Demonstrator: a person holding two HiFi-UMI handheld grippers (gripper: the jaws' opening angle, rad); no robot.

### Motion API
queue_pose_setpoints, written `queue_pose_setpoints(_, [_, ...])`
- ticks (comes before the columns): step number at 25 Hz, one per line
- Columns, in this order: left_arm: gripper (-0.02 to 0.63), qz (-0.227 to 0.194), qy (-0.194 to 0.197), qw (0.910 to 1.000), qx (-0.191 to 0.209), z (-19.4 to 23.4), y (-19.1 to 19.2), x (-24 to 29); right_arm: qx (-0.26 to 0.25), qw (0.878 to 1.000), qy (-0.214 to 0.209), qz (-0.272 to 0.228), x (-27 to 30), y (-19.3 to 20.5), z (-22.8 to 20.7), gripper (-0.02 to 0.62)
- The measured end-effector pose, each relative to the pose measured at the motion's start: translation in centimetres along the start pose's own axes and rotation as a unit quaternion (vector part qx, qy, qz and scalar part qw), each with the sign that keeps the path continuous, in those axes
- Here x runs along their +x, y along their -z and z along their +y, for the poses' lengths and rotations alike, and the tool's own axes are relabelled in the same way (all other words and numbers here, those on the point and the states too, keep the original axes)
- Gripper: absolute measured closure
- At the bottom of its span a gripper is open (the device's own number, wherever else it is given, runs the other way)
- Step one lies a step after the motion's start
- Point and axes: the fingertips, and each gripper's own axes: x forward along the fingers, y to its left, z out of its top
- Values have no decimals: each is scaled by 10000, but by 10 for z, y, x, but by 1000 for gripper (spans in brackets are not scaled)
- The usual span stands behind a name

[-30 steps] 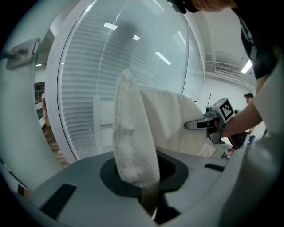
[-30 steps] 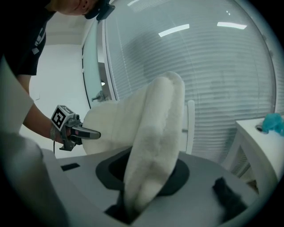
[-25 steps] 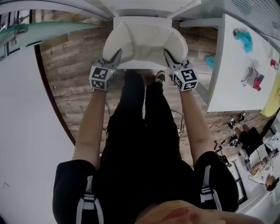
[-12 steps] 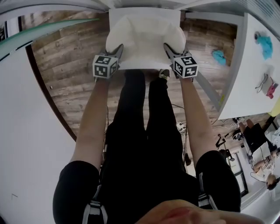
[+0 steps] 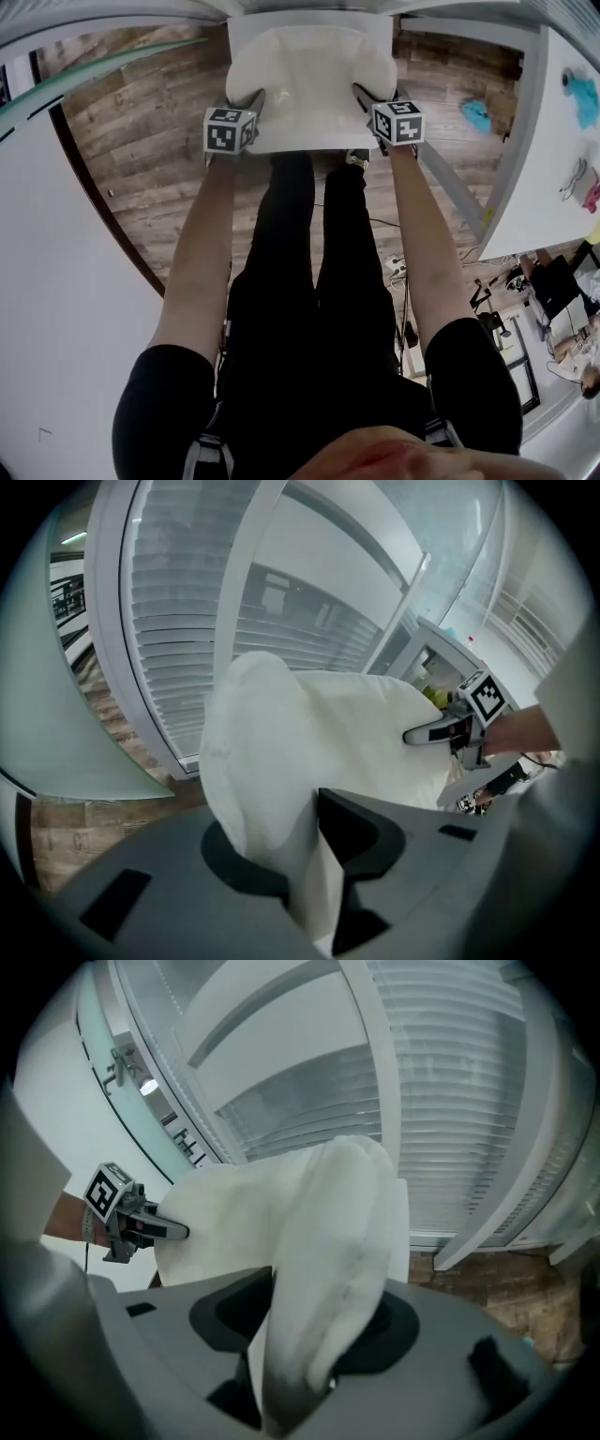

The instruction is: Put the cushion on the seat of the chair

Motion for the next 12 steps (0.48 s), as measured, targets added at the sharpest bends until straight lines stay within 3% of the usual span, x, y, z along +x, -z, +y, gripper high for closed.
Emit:
queue_pose_setpoints(7, [441,278,-273,9992,95,10,0,16,-32,9980,546,313,14,8,-24,347])
queue_pose_setpoints(12, [337,535,-550,9971,-22,25,10,19,137,9953,831,478,13,10,-32,290])
